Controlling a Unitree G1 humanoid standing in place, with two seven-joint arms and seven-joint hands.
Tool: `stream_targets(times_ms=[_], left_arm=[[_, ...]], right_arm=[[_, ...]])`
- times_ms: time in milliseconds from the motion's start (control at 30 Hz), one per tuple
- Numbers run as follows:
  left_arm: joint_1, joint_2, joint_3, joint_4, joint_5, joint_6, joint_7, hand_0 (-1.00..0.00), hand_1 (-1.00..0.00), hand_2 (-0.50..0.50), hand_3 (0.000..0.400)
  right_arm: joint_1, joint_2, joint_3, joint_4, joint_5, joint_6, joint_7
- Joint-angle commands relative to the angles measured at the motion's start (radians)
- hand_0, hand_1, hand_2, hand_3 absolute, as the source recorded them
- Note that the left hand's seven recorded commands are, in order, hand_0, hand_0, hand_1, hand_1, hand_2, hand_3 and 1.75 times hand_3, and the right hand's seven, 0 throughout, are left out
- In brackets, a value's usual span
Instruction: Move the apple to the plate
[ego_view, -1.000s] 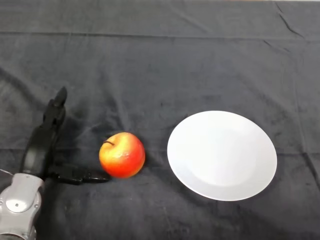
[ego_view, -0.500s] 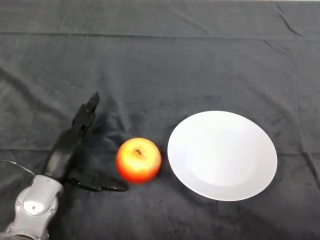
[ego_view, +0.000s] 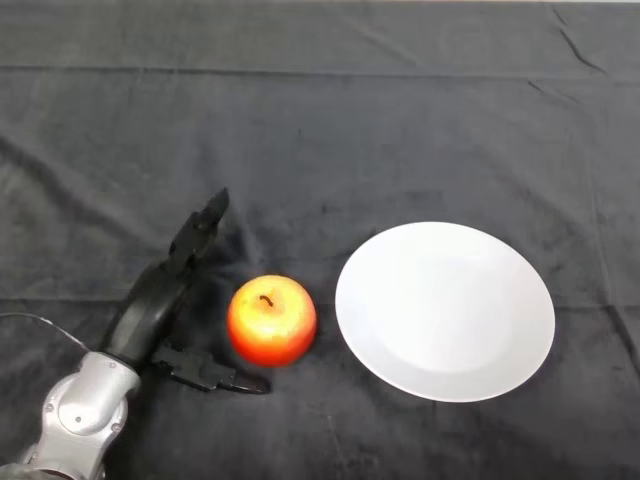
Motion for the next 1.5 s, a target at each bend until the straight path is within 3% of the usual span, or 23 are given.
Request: stream_targets(times_ms=[33, 267, 467, 933, 1500], left_arm=[[0.032, -0.004, -0.043, -0.021, 0.025, -0.005, -0.010, -0.44, -1.00, 0.28, 0.400], [0.036, -0.012, -0.076, -0.020, 0.012, -0.025, -0.017, -0.69, -1.00, 0.15, 0.400], [0.023, -0.004, -0.092, -0.016, -0.007, -0.030, -0.037, -1.00, -1.00, 0.00, 0.400], [-0.085, -0.015, -0.076, -0.003, -0.068, -0.047, -0.068, -1.00, -1.00, 0.00, 0.400], [-0.196, -0.112, -0.155, -0.001, -0.103, -0.130, -0.016, -1.00, -1.00, 0.00, 0.400]], right_arm=[[-0.010, -0.019, -0.0028, -0.007, 0.0183, -0.006, -0.0009], [-0.010, -0.019, -0.0029, -0.007, 0.0184, -0.007, -0.0006], [-0.010, -0.019, -0.0030, -0.006, 0.0185, -0.007, -0.0004], [-0.011, -0.020, -0.0033, -0.005, 0.0186, -0.007, 0.0003], [-0.011, -0.021, -0.0038, -0.002, 0.0188, -0.007, 0.0015]])
